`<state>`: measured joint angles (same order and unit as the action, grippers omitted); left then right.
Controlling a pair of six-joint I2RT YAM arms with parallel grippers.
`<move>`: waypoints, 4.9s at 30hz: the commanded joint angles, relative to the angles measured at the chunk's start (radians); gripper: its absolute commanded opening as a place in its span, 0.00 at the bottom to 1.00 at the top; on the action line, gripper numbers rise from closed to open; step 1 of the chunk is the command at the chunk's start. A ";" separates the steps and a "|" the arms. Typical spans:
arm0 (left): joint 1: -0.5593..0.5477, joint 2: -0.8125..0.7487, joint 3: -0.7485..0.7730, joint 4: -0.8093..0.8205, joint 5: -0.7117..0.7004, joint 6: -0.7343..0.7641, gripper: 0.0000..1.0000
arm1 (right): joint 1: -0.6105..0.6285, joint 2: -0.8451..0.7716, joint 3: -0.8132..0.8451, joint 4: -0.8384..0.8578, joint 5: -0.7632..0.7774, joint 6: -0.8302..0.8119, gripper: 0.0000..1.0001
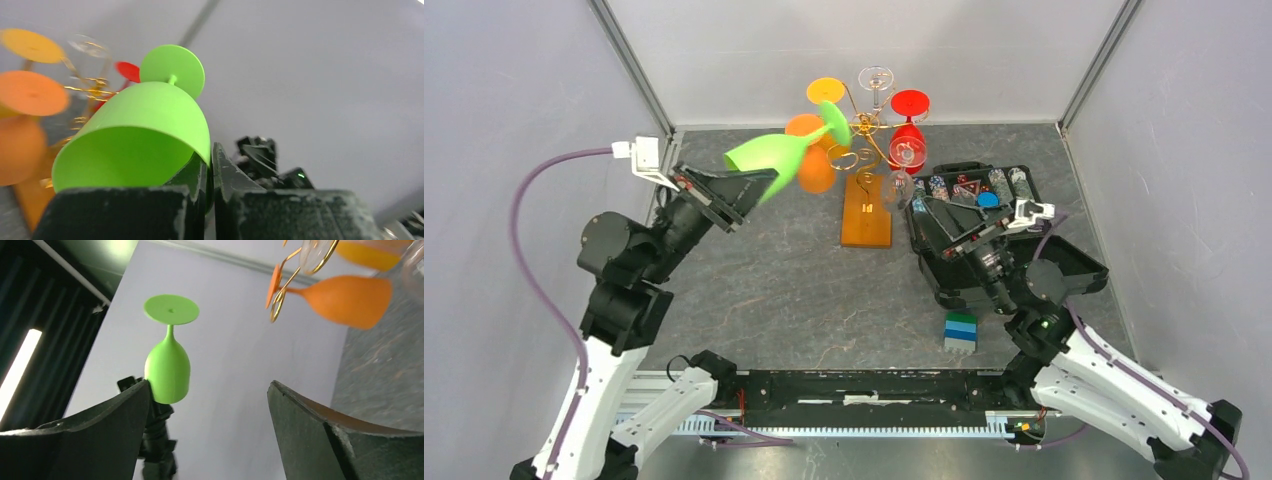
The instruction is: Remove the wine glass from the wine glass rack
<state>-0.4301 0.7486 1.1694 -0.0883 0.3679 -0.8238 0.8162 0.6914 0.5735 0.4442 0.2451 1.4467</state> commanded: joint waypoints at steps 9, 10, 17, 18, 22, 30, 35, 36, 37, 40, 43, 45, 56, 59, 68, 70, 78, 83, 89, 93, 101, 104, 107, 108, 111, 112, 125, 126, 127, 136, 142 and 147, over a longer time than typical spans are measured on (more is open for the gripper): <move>0.008 0.211 0.204 -0.633 -0.975 0.433 0.02 | 0.000 -0.215 0.115 -0.424 0.413 -0.535 0.89; 0.027 0.248 0.224 -0.665 -0.977 0.441 0.02 | 0.000 -0.235 0.103 -0.434 0.436 -0.540 0.89; 0.282 0.555 0.398 -0.806 -0.697 0.527 0.02 | 0.000 -0.320 0.066 -0.504 0.541 -0.571 0.87; 0.302 0.601 0.419 -0.817 -0.665 0.540 0.02 | 0.000 -0.328 0.066 -0.512 0.551 -0.576 0.87; 0.379 0.791 0.518 -0.877 -0.502 0.580 0.02 | 0.000 -0.349 0.069 -0.533 0.578 -0.597 0.87; 0.410 1.049 0.677 -0.934 -0.387 0.615 0.02 | 0.000 -0.381 0.065 -0.565 0.615 -0.596 0.86; 0.413 1.127 0.713 -0.943 -0.389 0.618 0.02 | -0.001 -0.378 0.066 -0.578 0.611 -0.583 0.86; 0.415 1.136 0.718 -0.943 -0.396 0.617 0.02 | -0.001 -0.377 0.066 -0.579 0.610 -0.579 0.86; 0.415 1.145 0.721 -0.943 -0.402 0.617 0.02 | -0.001 -0.373 0.065 -0.581 0.607 -0.577 0.86; 0.418 1.167 0.732 -0.950 -0.444 0.615 0.02 | -0.001 -0.368 0.068 -0.588 0.597 -0.568 0.86; 0.424 1.184 0.736 -0.957 -0.461 0.617 0.03 | -0.001 -0.364 0.068 -0.591 0.587 -0.555 0.86; 0.428 1.191 0.737 -0.956 -0.461 0.615 0.10 | 0.000 -0.361 0.068 -0.591 0.578 -0.551 0.85; 0.429 1.159 0.879 -1.030 -0.476 0.621 0.43 | 0.000 -0.344 0.098 -0.627 0.539 -0.539 0.86; 0.429 1.113 0.882 -1.034 -0.455 0.622 0.50 | 0.000 -0.330 0.115 -0.632 0.521 -0.552 0.88; 0.429 0.857 0.754 -0.945 -0.278 0.596 0.75 | 0.000 -0.108 0.296 -0.511 0.235 -0.740 0.98; 0.429 0.779 0.686 -0.893 -0.250 0.584 0.88 | 0.000 -0.020 0.381 -0.507 0.171 -0.777 0.98; 0.429 0.493 0.333 -0.653 -0.152 0.542 1.00 | -0.004 0.263 0.599 -0.506 0.092 -0.833 0.98; 0.429 0.371 0.131 -0.484 -0.063 0.529 1.00 | -0.090 0.376 0.695 -0.570 0.072 -0.821 0.98; 0.429 0.313 0.006 -0.358 0.026 0.476 1.00 | -0.357 0.477 0.711 -0.610 -0.225 -0.719 0.98; 0.428 0.309 -0.008 -0.366 0.028 0.483 1.00 | -0.451 0.509 0.651 -0.527 -0.409 -0.655 0.95; 0.429 0.322 -0.008 -0.364 0.037 0.473 1.00 | -0.548 0.498 0.466 -0.233 -0.556 -0.430 0.81; 0.429 0.323 -0.008 -0.368 0.031 0.475 1.00 | -0.558 0.514 0.461 -0.219 -0.572 -0.398 0.75; 0.429 0.321 -0.009 -0.373 0.023 0.477 1.00 | -0.562 0.541 0.459 -0.185 -0.603 -0.366 0.66; 0.429 0.321 -0.010 -0.374 0.022 0.477 1.00 | -0.563 0.551 0.460 -0.172 -0.616 -0.356 0.64; 0.429 0.321 -0.008 -0.385 0.015 0.482 1.00 | -0.563 0.581 0.461 -0.142 -0.654 -0.323 0.56; 0.429 0.320 -0.007 -0.390 0.011 0.484 1.00 | -0.562 0.587 0.463 -0.142 -0.666 -0.317 0.55; 0.429 0.317 -0.018 -0.389 0.021 0.477 1.00 | -0.562 0.563 0.417 -0.126 -0.654 -0.249 0.28; 0.429 0.316 -0.019 -0.390 0.022 0.476 1.00 | -0.562 0.562 0.419 -0.132 -0.653 -0.250 0.26; 0.429 0.317 -0.020 -0.390 0.022 0.476 1.00 | -0.562 0.562 0.420 -0.135 -0.652 -0.250 0.23; 0.429 0.316 -0.021 -0.392 0.017 0.477 1.00 | -0.562 0.523 0.445 -0.181 -0.630 -0.256 0.01; 0.429 0.318 -0.020 -0.392 0.016 0.476 1.00 | -0.560 0.493 0.449 -0.183 -0.629 -0.241 0.01; 0.428 0.318 -0.020 -0.392 0.015 0.474 1.00 | -0.548 0.481 0.439 -0.160 -0.637 -0.217 0.00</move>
<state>-0.0059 1.0798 1.1503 -0.4995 0.3714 -0.3172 0.2604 1.2198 0.9909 0.2394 -0.3901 1.2091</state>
